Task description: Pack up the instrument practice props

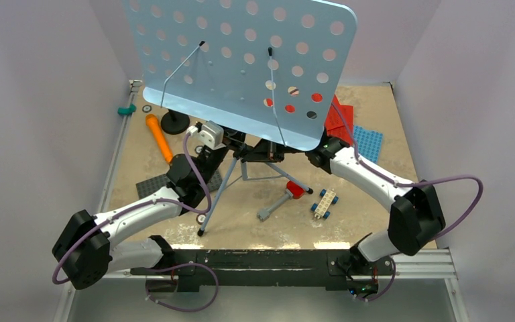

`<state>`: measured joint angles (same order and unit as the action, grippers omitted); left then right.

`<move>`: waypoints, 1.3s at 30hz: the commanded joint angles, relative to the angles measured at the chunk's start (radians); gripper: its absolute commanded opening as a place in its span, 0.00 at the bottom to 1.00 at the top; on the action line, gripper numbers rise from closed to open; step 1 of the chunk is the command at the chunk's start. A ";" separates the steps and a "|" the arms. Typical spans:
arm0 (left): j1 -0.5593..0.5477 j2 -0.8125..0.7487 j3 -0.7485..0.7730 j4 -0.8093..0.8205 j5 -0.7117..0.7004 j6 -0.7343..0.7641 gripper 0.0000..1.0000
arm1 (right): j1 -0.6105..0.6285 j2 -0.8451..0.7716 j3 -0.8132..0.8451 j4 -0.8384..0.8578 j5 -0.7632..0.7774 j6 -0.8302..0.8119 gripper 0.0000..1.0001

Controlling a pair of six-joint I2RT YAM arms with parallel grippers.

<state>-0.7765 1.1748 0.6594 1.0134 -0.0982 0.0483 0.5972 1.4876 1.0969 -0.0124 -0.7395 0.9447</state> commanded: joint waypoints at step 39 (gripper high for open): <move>-0.021 0.116 -0.038 -0.326 0.043 -0.159 0.00 | 0.651 0.067 -0.444 1.307 1.391 -2.430 0.00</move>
<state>-0.7708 1.2213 0.6926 0.9977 -0.1314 -0.0071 1.2369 1.5715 0.6140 1.1648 0.5682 -1.3907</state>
